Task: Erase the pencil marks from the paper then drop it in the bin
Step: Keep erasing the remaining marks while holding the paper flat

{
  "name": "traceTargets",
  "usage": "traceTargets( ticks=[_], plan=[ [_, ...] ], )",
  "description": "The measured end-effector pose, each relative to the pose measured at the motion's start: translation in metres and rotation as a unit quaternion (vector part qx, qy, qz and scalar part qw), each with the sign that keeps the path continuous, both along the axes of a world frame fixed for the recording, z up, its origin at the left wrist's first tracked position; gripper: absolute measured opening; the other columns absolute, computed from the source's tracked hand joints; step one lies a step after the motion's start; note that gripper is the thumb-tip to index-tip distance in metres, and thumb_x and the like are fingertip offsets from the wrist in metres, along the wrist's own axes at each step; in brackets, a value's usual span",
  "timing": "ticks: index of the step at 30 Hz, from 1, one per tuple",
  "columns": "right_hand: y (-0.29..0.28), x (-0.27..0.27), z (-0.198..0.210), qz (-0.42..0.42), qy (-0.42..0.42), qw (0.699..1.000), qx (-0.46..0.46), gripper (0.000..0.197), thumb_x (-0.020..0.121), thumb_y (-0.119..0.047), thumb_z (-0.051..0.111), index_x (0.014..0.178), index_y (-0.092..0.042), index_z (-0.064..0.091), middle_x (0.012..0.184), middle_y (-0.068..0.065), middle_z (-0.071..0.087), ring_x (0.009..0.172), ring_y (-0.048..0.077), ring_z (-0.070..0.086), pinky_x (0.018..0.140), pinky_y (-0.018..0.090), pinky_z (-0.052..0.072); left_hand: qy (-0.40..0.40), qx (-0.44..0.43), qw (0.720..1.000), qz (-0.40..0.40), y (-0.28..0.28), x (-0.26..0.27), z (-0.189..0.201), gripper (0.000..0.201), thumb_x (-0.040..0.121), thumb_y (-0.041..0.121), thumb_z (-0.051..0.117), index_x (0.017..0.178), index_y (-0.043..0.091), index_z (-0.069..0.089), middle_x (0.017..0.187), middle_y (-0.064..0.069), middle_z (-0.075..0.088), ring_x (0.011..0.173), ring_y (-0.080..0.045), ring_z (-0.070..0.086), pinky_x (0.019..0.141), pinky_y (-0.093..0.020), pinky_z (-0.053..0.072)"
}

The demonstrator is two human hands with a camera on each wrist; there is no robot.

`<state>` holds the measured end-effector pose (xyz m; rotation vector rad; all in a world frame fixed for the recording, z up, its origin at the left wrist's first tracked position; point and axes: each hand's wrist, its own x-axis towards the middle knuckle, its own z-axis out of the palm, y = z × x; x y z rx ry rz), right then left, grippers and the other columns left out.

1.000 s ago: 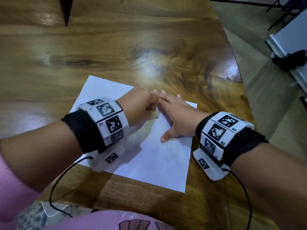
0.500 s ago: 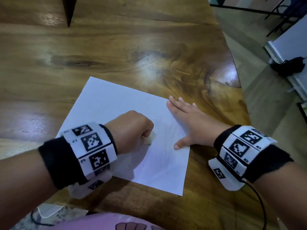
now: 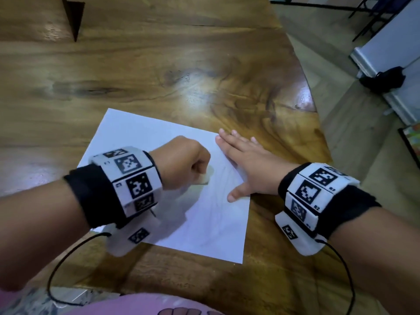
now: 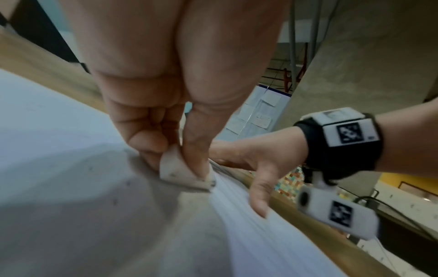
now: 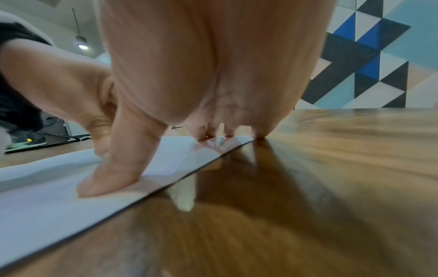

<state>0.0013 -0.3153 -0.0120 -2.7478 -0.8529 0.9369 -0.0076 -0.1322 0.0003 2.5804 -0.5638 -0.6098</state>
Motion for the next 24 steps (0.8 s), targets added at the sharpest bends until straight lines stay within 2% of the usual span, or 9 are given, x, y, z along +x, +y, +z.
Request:
traceTargets(
  ticks=[2,6,9,11,15,18,21,22,24],
  plan=[
    [0.001,0.0,0.0,0.001,0.0,1.0,-0.001,0.124,0.067,-0.052,0.074,0.147,-0.024,-0.017,0.153,-0.011,-0.027,0.141,0.009,-0.023,0.112,0.031,-0.014,-0.016,-0.003,1.0,0.02,-0.003,0.011,0.001,0.009,0.074,0.018,0.069,0.08,0.012,0.066,0.057,0.016,0.045,0.058,-0.008,0.044,0.051,-0.01,0.032],
    [0.001,-0.001,0.0,-0.004,-0.006,1.0,0.005,0.124,0.067,-0.052,0.075,0.147,-0.024,-0.015,0.154,-0.012,-0.025,0.142,0.009,-0.022,0.113,0.033,-0.012,-0.051,-0.01,0.996,0.067,-0.012,0.023,0.002,0.006,0.076,0.011,0.065,0.081,0.008,0.063,0.059,0.012,0.043,0.071,-0.016,0.045,0.055,-0.022,0.031],
    [0.001,-0.001,0.0,-0.006,-0.002,1.0,0.006,0.124,0.066,-0.051,0.076,0.148,-0.025,-0.014,0.154,-0.012,-0.024,0.142,0.009,-0.022,0.113,0.033,-0.012,-0.019,0.009,1.0,0.02,-0.002,0.007,0.0,0.008,0.076,0.012,0.065,0.073,0.016,0.059,0.058,0.015,0.043,0.062,-0.013,0.043,0.053,-0.008,0.027],
    [0.001,-0.001,0.001,-0.006,0.0,1.0,0.006,0.124,0.066,-0.051,0.076,0.148,-0.025,-0.014,0.154,-0.012,-0.025,0.142,0.009,-0.023,0.113,0.033,-0.013,-0.001,0.015,1.0,0.012,0.003,0.008,0.002,0.004,0.075,0.013,0.067,0.077,0.015,0.064,0.059,0.016,0.046,0.062,-0.011,0.045,0.054,-0.008,0.03],
    [0.002,-0.002,0.001,-0.003,-0.001,1.0,-0.001,0.124,0.067,-0.051,0.075,0.147,-0.024,-0.016,0.154,-0.011,-0.026,0.141,0.01,-0.023,0.112,0.033,-0.013,-0.061,-0.012,0.995,0.073,-0.006,0.033,0.007,0.009,0.074,0.012,0.066,0.082,0.009,0.066,0.062,0.007,0.049,0.071,-0.018,0.048,0.053,-0.023,0.03],
    [0.004,-0.001,0.003,-0.001,-0.001,1.0,-0.007,0.124,0.068,-0.052,0.075,0.147,-0.023,-0.016,0.154,-0.01,-0.026,0.142,0.011,-0.023,0.114,0.035,-0.012,-0.055,-0.024,0.996,0.062,-0.002,0.028,0.005,0.006,0.073,0.012,0.067,0.072,0.014,0.062,0.062,0.004,0.05,0.068,-0.02,0.047,0.053,-0.013,0.03],
    [0.003,-0.001,0.003,-0.001,0.0,1.0,-0.009,0.124,0.068,-0.051,0.075,0.147,-0.022,-0.016,0.154,-0.009,-0.026,0.142,0.011,-0.023,0.114,0.036,-0.012,0.02,0.027,0.999,-0.012,0.011,0.013,0.005,0.022,0.074,0.016,0.07,0.06,0.023,0.054,0.059,0.009,0.052,0.058,-0.011,0.046,0.05,-0.009,0.031],
    [0.003,-0.001,0.002,-0.001,0.001,1.0,-0.008,0.125,0.068,-0.051,0.075,0.147,-0.022,-0.017,0.154,-0.009,-0.026,0.142,0.011,-0.023,0.114,0.036,-0.012,0.042,0.041,0.998,-0.02,0.014,0.013,0.008,0.019,0.074,0.018,0.071,0.062,0.023,0.057,0.058,0.011,0.052,0.057,-0.005,0.046,0.051,-0.009,0.034],
    [0.003,-0.001,0.002,-0.001,0.004,1.0,-0.009,0.125,0.067,-0.051,0.075,0.147,-0.022,-0.018,0.154,-0.009,-0.027,0.141,0.011,-0.024,0.113,0.035,-0.013,0.023,0.023,0.999,0.016,0.013,0.022,0.011,0.006,0.073,0.016,0.072,0.071,0.016,0.066,0.059,0.011,0.053,0.057,-0.008,0.047,0.053,-0.009,0.037]
  ],
)
